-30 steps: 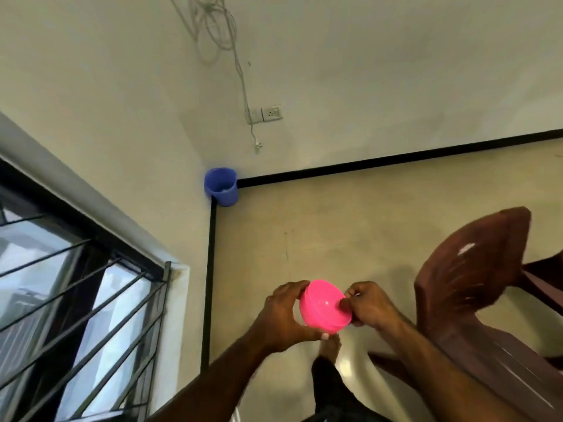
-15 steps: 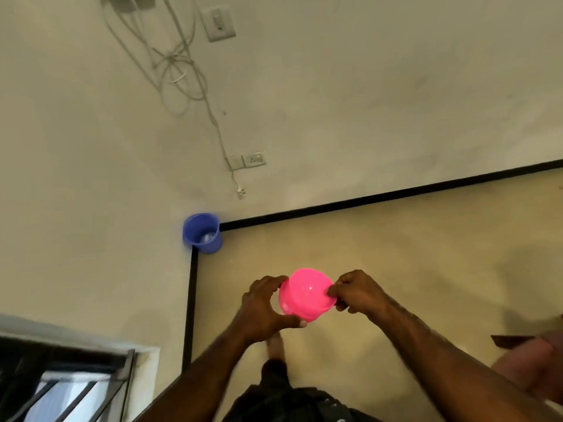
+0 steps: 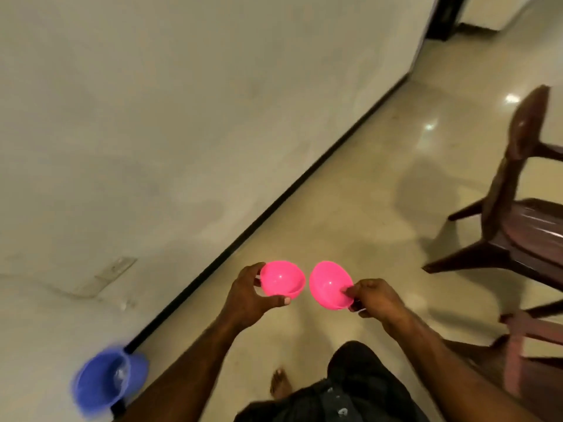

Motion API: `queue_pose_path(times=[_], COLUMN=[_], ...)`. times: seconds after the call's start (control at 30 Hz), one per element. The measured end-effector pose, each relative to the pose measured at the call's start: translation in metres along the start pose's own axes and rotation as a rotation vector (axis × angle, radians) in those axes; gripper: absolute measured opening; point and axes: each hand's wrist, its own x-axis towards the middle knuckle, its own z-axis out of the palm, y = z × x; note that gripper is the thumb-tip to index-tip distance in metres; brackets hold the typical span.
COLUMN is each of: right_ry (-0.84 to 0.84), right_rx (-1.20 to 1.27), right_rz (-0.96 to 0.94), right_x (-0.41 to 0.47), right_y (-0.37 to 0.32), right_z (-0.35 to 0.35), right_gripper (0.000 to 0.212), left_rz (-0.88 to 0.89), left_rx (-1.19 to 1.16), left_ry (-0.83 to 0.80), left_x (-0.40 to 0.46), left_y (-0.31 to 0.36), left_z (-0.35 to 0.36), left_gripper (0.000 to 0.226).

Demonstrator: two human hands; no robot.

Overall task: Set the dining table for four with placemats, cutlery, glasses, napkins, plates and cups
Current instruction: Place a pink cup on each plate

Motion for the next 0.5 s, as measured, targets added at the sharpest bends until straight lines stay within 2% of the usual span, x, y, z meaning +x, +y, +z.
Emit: queue_pose_path(times=[0.1,0.27,0.4,0.5], right_ry=[0.085,0.157,0.168,0.177], right_rx=[0.107,0.206,0.212,0.203], right_rz=[0.085,0.167,0.177,0.124], right_x=[0.029,0.111,0.171,0.21], right_y=[0.0,-0.011,-0.059,-0.113], right_z=[-0.033,-0.099,-0.165,-0.226], right_gripper=[0.024,0.021,0.022,0.02], left_rz=[0.017,0.021,-0.007,-0.011], left_rx=[-0.019,-0.037,-0.08,-0.108], left_ry=[-0.073,-0.177,-0.237,-0.247], left_x=[0.082,0.213,0.299,0.359], left_y=[0.041,0.104,0.169,0.218], left_z=[0.008,0.06,0.09,0.103], left_gripper=[0.104,0.104,0.088,0.088])
